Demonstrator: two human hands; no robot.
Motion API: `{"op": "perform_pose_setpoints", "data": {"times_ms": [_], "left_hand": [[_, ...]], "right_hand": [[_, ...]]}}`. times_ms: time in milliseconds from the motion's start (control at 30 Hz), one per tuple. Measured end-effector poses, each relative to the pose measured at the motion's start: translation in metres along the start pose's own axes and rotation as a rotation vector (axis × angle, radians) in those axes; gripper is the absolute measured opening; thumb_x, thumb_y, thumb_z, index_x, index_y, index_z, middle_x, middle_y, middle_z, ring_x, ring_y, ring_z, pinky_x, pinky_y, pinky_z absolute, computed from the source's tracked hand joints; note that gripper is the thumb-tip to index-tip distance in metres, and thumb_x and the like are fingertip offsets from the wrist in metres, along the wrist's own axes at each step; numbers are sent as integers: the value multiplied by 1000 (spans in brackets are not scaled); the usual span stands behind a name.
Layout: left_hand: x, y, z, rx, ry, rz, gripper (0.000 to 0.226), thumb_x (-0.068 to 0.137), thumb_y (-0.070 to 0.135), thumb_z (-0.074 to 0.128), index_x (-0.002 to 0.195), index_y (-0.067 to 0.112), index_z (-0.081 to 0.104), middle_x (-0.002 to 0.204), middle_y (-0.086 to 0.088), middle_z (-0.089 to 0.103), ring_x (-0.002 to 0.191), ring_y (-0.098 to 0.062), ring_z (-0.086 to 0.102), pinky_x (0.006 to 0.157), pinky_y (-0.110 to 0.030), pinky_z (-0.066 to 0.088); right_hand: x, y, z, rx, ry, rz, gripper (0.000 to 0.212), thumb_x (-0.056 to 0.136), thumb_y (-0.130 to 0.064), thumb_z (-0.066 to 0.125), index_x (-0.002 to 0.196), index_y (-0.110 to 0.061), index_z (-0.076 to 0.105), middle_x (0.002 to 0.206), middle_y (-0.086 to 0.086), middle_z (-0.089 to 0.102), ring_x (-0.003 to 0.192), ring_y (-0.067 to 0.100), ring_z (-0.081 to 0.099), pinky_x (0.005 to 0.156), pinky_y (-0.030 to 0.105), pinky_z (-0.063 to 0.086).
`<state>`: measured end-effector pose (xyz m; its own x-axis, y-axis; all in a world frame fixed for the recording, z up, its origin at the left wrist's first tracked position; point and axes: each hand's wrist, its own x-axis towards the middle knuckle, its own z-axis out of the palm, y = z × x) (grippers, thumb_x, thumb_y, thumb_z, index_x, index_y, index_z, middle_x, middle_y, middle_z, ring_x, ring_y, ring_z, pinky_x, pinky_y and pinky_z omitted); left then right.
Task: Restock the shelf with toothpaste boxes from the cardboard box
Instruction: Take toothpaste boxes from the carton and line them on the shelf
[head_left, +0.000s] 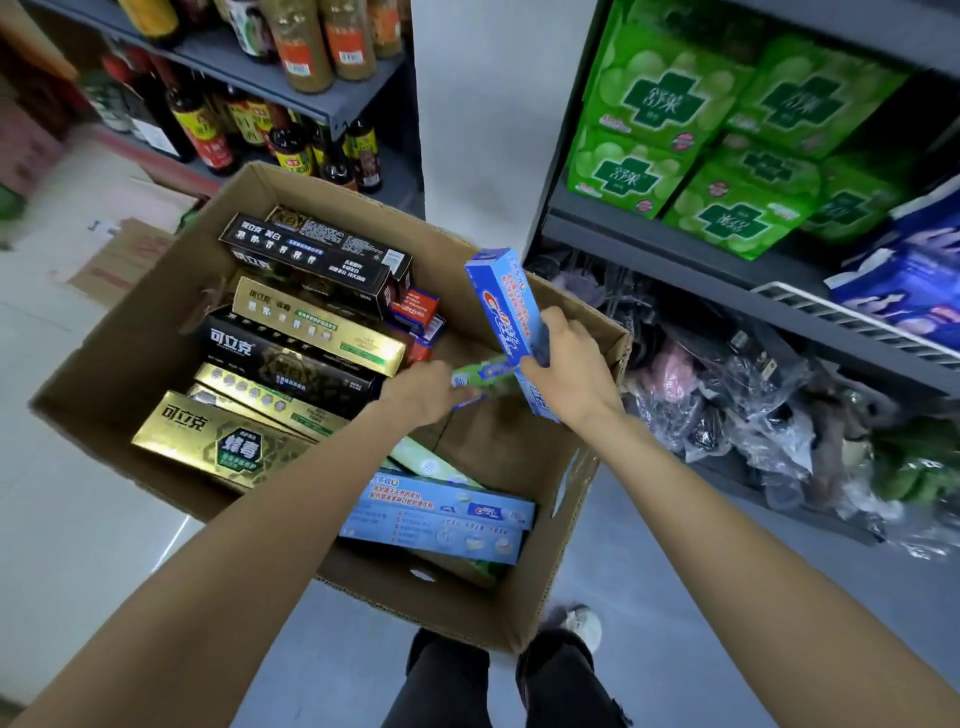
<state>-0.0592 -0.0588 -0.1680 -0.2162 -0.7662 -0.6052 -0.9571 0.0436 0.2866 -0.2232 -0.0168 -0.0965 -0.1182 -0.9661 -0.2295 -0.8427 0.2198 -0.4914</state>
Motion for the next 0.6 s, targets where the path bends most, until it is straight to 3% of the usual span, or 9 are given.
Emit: {"op": "perform_pose_setpoints", "data": {"times_ms": [133,233,367,500,600], "left_hand": [[-12,3,-9,-216,-26,-3,53,91,56,44,93,4,53,79,-14,56,79,-29,56,69,-32,39],[-27,8,-17,-471,-7,-24,52,92,53,44,83,3,56,77,-12,59,75,-26,57,67,-32,39],[-63,27,-43,-730,8,-34,40,95,44,46,83,9,61,48,8,64,42,-3,60,46,-11,47],[-101,58,-62,-871,-12,47,42,94,46,46,92,9,64,61,-4,71,47,-14,64,50,-23,54],[-121,96,-73,-983,20,130,41,92,48,50,102,10,63,78,-10,73,54,-18,65,52,-25,54]], "right_hand": [[-3,-3,-13,157,78,35,40,89,-18,58,122,-3,41,123,19,52,109,33,53,76,32,39],[-7,-4,-28,254,105,55,34,90,-19,57,114,0,43,122,19,56,106,31,56,71,26,34],[-14,0,-55,377,117,27,32,91,-16,55,118,0,46,123,15,58,106,27,57,68,20,34],[-21,8,-92,440,143,-38,37,93,-16,51,129,-8,47,124,12,60,108,26,59,74,24,37],[-28,23,-124,516,179,-74,37,94,-17,48,130,-10,46,117,7,63,99,26,60,74,27,40]]}}
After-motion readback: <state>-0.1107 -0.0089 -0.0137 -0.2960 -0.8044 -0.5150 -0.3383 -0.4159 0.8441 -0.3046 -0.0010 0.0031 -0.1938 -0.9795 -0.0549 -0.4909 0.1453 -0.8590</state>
